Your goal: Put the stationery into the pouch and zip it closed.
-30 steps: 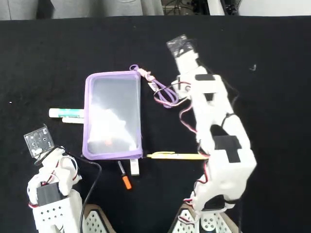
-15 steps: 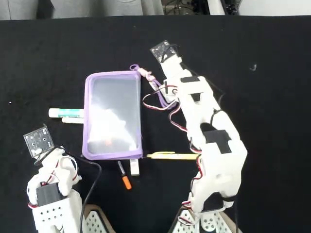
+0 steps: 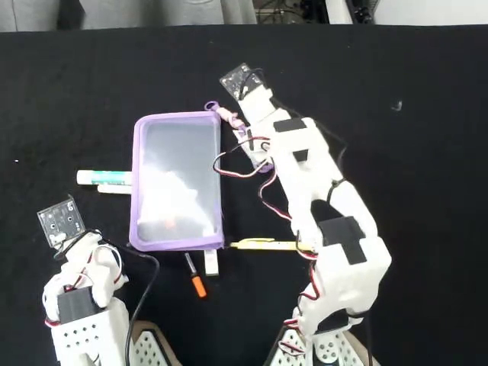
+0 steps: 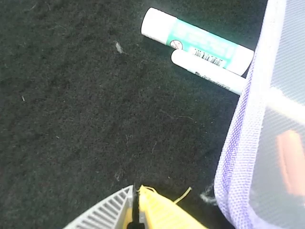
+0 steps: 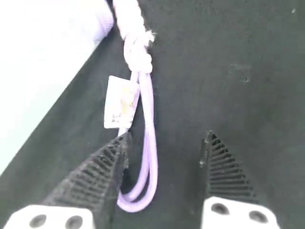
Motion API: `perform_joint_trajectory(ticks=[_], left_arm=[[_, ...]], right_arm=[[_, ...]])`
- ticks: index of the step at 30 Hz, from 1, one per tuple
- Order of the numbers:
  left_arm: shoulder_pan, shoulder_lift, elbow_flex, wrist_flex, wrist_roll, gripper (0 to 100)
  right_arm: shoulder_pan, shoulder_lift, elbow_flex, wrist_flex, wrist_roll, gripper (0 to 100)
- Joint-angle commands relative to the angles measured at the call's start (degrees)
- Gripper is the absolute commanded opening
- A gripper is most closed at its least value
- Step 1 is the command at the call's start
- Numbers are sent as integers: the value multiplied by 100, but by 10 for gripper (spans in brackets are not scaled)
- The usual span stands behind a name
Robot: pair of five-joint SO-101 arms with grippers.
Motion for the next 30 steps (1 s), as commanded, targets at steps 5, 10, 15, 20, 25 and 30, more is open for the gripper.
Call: perform_joint_trajectory(ticks=[5,10,15,20,25,30], left_arm=[[-31,-35,119,18,-62,30],[-31,-35,119,18,-62,30],[-31,-35,119,18,-62,30],[-31,-35,119,18,-62,30],[-31,-35,119,18,-62,30],[-31,-35,119,18,-62,30]], right_arm=[[149,611,-444,141,9,243],[149,787,-822,571,149,243],[176,1147,-1314,949,149,162],[281,1516,-2229,1881,149,32],[273,1182,-3521,3165,53,10],[-132,549,-5138,4448,-255,10]])
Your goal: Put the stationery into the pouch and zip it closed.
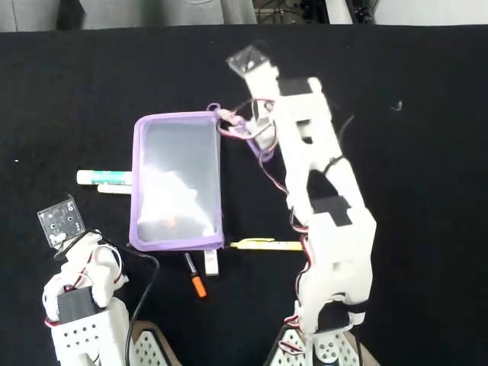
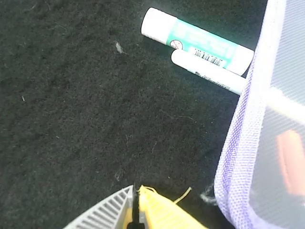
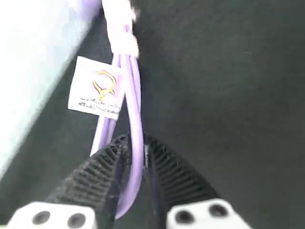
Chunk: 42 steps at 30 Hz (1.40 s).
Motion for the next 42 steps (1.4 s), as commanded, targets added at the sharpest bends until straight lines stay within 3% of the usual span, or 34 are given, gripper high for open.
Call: perform_joint_trajectory(ticks=[1,8,16,27,36,42], left_arm=[[-31,-35,119,18,-62,30],[-31,-35,119,18,-62,30],[-31,-35,119,18,-62,30],[-31,-35,119,18,-62,30],[-22,-35,119,18,-62,30],[523,-35,119,18,-62,30]], right_arm=[[-396,-936,-1789,1134,-185,10],[-747,-1499,-4101,2145,-185,10],[-958,-1842,-5877,2444,-149,10],[-967,-2413,-6123,2418,-141,10],[-1820,-2431,-6176,2251,97,11],[-1574,-2870,-6149,2549,299,11]])
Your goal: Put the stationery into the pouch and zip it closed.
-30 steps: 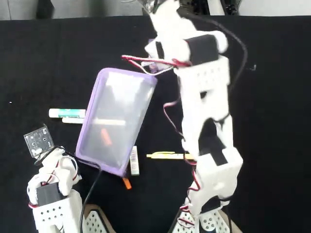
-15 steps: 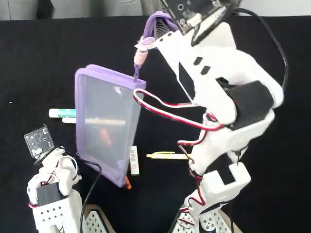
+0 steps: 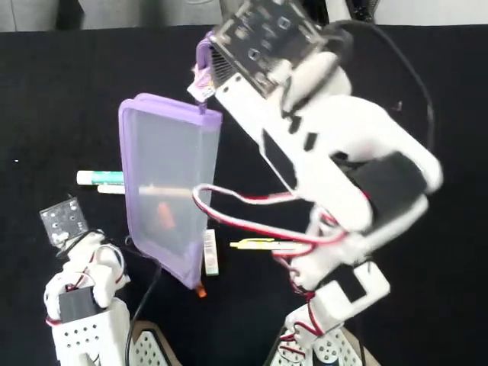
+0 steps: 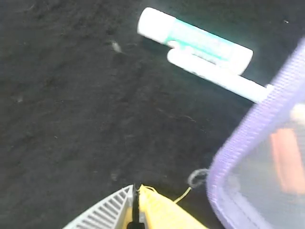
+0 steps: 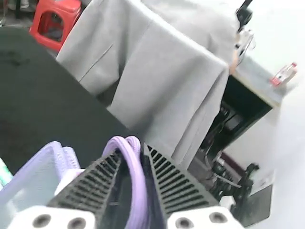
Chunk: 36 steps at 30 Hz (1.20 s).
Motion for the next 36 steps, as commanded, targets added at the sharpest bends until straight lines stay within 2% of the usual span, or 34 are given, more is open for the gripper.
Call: perform_joint_trajectory(ticks=[1,8,12,19,26,31,34,36], left_arm=[[532,-35,119,18,-62,30],[1745,-35,75,18,-35,30],[2325,-35,-523,18,-70,30],[2422,-35,-1956,141,-132,30],[2431,-35,-4505,105,-835,30],[2492,-35,-5103,-756,-835,30],[3178,-35,-4752,-1011,-870,32],[3881,-35,-4374,-1037,-862,75]], right_arm=[[246,-629,-57,185,79,11],[246,-1455,1473,132,79,11],[-149,-1780,2044,-105,79,11],[-536,-1824,2642,-501,79,11],[-589,-1851,3275,-967,79,11],[-589,-1868,3512,-1213,-202,11],[-589,-1868,3512,-1345,-730,11],[-668,-1868,3503,-1424,-1055,11]])
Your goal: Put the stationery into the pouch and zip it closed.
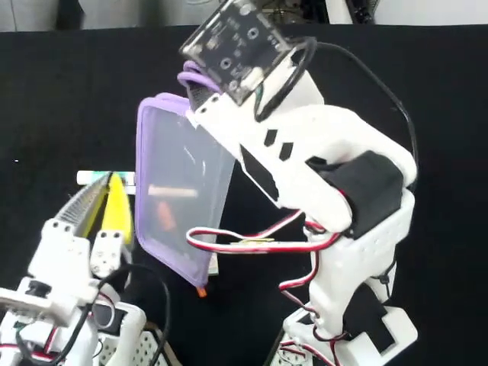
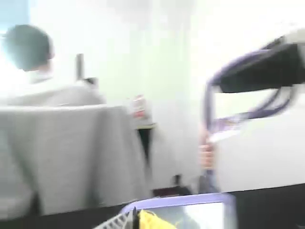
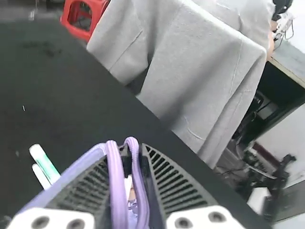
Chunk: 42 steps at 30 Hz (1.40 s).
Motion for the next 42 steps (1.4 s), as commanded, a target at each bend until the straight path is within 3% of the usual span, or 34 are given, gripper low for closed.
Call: perform_joint_trajectory(ticks=[1,3,8,14,19,25,30,35,42], left_arm=[[1473,35,532,-220,-35,119],[2026,35,857,-193,123,189],[2018,35,1165,-299,1169,237],[2088,35,1218,-387,1178,254],[2615,35,1851,-686,1169,254],[2070,35,2026,-1002,1169,253],[1323,35,2026,-1020,1143,254],[1033,35,2026,-993,492,249],[989,35,2026,-993,413,249]], right_arm=[[-211,-180,4,-299,-695,11],[-308,-180,-4,-299,-835,11],[-668,-268,-4,-281,-897,11],[-1240,-875,92,-211,-1196,11],[-1600,-1464,426,-255,-1345,11],[-1864,-1974,725,-334,-1336,11],[-1829,-2308,725,-334,-1310,11],[-1811,-2396,725,-343,-1292,11],[-396,-2387,725,-624,-1336,11]])
